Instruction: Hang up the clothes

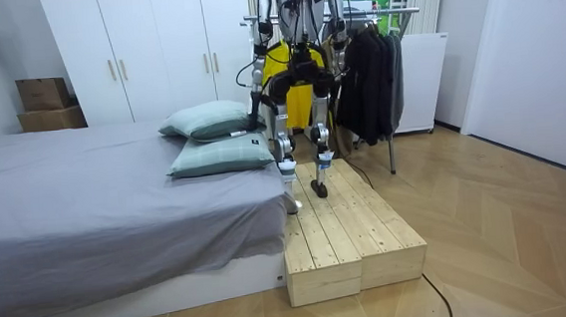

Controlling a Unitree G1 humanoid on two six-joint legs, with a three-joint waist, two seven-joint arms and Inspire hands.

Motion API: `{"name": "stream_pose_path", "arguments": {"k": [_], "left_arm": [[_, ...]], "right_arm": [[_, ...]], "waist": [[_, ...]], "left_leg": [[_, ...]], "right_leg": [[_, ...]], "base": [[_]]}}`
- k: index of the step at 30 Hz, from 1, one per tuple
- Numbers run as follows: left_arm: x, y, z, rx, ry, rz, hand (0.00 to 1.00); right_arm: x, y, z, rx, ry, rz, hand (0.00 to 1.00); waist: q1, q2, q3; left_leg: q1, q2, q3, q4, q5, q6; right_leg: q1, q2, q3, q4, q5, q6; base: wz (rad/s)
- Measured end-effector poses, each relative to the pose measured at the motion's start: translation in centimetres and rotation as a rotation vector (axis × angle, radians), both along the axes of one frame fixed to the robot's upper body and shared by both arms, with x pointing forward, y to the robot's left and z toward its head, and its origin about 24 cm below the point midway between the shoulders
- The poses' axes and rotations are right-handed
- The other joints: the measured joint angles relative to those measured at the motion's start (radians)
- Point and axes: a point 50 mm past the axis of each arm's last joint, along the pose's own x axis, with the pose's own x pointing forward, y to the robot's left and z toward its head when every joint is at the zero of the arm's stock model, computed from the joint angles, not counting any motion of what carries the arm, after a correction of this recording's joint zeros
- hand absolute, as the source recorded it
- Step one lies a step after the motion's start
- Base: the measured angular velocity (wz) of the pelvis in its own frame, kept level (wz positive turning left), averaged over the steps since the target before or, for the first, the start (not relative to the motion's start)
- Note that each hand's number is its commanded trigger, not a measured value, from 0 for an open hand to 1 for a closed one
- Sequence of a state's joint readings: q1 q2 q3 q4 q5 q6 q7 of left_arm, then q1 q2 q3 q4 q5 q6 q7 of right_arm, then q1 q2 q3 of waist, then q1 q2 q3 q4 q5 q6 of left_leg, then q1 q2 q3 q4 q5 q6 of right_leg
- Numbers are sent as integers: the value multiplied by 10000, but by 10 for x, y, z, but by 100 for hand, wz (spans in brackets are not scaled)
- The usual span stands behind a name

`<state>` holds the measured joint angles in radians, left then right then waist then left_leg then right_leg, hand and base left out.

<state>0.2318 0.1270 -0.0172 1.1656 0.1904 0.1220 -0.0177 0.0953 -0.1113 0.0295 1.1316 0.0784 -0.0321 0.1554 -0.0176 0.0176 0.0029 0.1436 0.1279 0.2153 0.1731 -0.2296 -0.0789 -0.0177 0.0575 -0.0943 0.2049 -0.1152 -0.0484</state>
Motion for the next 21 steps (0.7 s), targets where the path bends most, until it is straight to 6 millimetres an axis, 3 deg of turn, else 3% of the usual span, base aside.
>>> {"name": "stream_pose_path", "arguments": {"k": [2,7,10,13,14,15,16,17,18,21], "left_arm": [[0,-1,0,-33,-1,11,0],[2,-2,-1,-123,-27,1,0],[9,-5,-1,-216,-151,-109,0],[14,-5,-1,-223,-328,-154,0],[19,-4,-1,-203,-398,-213,0],[20,-2,0,-161,-426,-195,0],[20,-2,0,-165,-414,-186,0],[18,-2,0,-179,-370,-174,0],[19,-1,0,-148,-380,-165,0],[17,-2,0,-153,-285,-127,0]], "right_arm": [[6,0,1,-255,-70,635,0],[15,1,3,-691,-167,1564,0],[24,-1,5,-934,-290,2144,0],[30,0,6,-1150,-311,2698,0],[30,-1,6,-1172,-259,2732,0],[29,-1,5,-1195,-205,2742,0],[27,-1,5,-1199,-142,2720,0],[23,-4,4,-1229,36,2577,0],[22,-4,4,-1256,176,2520,0],[20,-5,2,-1322,360,2253,0]], "waist": [[3,93,-40],[37,194,-38],[-37,310,17],[-12,310,27],[47,285,37],[109,157,34],[114,118,75],[118,193,62],[123,216,77],[272,206,99]], "left_leg": [[-118,14,-33,77,-36,-3],[-481,10,-366,393,-47,-1],[-1139,23,-449,934,-15,20],[-1677,25,-489,1201,198,2],[-1786,57,-179,1116,381,-2],[-1926,147,592,1249,546,100],[-1971,278,1126,1601,466,225],[-1936,593,2075,2298,260,482],[-1824,783,2798,2774,156,528],[-1483,990,3403,3134,-87,448]], "right_leg": [[-61,-27,-174,27,-20,-29],[-200,-194,-700,177,-203,-123],[-239,-371,-1375,182,-291,-179],[-201,-598,-2383,203,-525,-232],[-180,-783,-2895,167,-649,-309],[-102,-992,-3506,160,-779,-358],[-25,-1056,-3807,162,-838,-356],[190,-1138,-4383,180,-946,-393],[383,-1210,-4928,217,-1021,-323],[780,-1310,-6062,353,-1338,-226]], "base": [[4],[25],[69],[105],[125],[130],[139],[145],[144],[121]]}}
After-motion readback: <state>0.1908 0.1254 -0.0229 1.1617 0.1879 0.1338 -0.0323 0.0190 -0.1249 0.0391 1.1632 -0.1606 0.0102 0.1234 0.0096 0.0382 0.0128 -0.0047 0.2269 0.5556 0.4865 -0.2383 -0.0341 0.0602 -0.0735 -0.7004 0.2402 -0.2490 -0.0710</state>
